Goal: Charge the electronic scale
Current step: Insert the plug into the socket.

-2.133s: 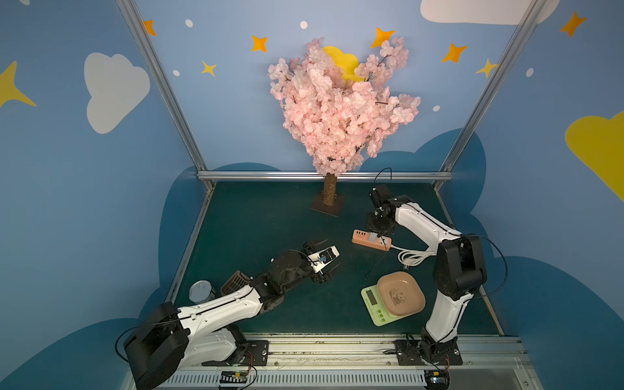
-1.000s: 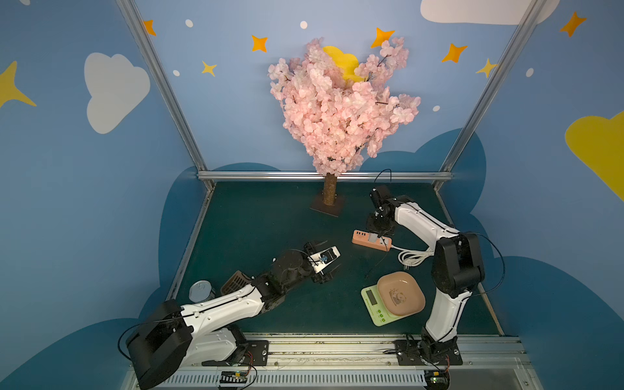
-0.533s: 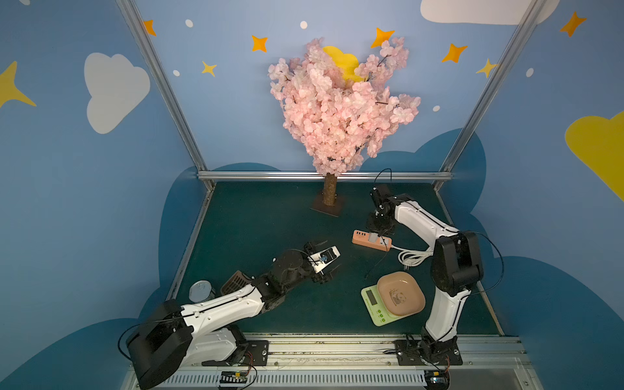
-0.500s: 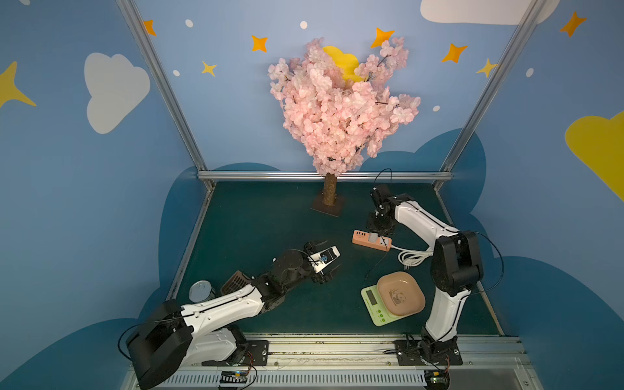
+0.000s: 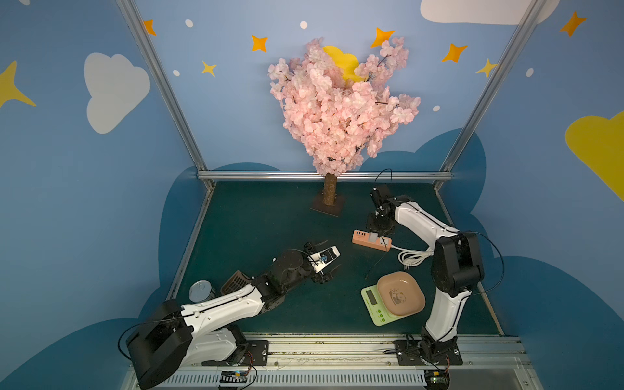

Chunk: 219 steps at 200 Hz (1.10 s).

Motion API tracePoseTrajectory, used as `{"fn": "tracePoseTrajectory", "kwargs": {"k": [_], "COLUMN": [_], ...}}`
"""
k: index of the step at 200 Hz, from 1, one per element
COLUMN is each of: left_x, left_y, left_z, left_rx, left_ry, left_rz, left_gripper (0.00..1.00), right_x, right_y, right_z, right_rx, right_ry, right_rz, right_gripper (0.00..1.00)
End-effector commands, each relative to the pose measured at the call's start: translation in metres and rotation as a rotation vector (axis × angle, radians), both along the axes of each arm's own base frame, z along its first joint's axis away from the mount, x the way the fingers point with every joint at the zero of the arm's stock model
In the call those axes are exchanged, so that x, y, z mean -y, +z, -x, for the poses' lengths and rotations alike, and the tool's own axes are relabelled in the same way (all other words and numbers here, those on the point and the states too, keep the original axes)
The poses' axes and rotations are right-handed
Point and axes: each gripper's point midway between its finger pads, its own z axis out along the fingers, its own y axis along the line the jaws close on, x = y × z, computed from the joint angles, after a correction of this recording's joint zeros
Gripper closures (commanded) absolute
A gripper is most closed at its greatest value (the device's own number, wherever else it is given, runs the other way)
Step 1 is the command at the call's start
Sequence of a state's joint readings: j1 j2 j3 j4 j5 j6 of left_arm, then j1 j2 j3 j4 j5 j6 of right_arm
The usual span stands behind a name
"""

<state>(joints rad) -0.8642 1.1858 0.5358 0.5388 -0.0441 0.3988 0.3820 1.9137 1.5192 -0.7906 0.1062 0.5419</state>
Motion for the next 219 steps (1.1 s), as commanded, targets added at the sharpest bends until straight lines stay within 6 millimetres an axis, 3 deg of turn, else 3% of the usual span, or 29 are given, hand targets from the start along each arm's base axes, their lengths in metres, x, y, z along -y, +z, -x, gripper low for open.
{"fn": "tracePoseTrajectory", "kwargs": {"k": [1, 60, 219], "left_x": [0.002, 0.004, 0.009], "left_y": [0.003, 0.005, 0.006], "left_z": [0.001, 0.002, 0.002], "left_rx": [0.0, 0.004, -0.001], "left_ry": [-0.009, -0.017, -0.031], "left_rz": [0.011, 0.013, 0.005], "left_gripper": [0.12, 0.11, 0.12], "right_x": [0.008, 0.005, 0.007], "right_y": [-0.048, -0.053, -0.06], "right_z": [0.044, 0.058, 0.065], "right_rx": [-0.191, -0.201, -0.208], "right_ry": [0.024, 0.043, 0.054], "right_rz": [0.07, 0.05, 0.058], "right_gripper": [0.96, 0.96, 0.96]}}
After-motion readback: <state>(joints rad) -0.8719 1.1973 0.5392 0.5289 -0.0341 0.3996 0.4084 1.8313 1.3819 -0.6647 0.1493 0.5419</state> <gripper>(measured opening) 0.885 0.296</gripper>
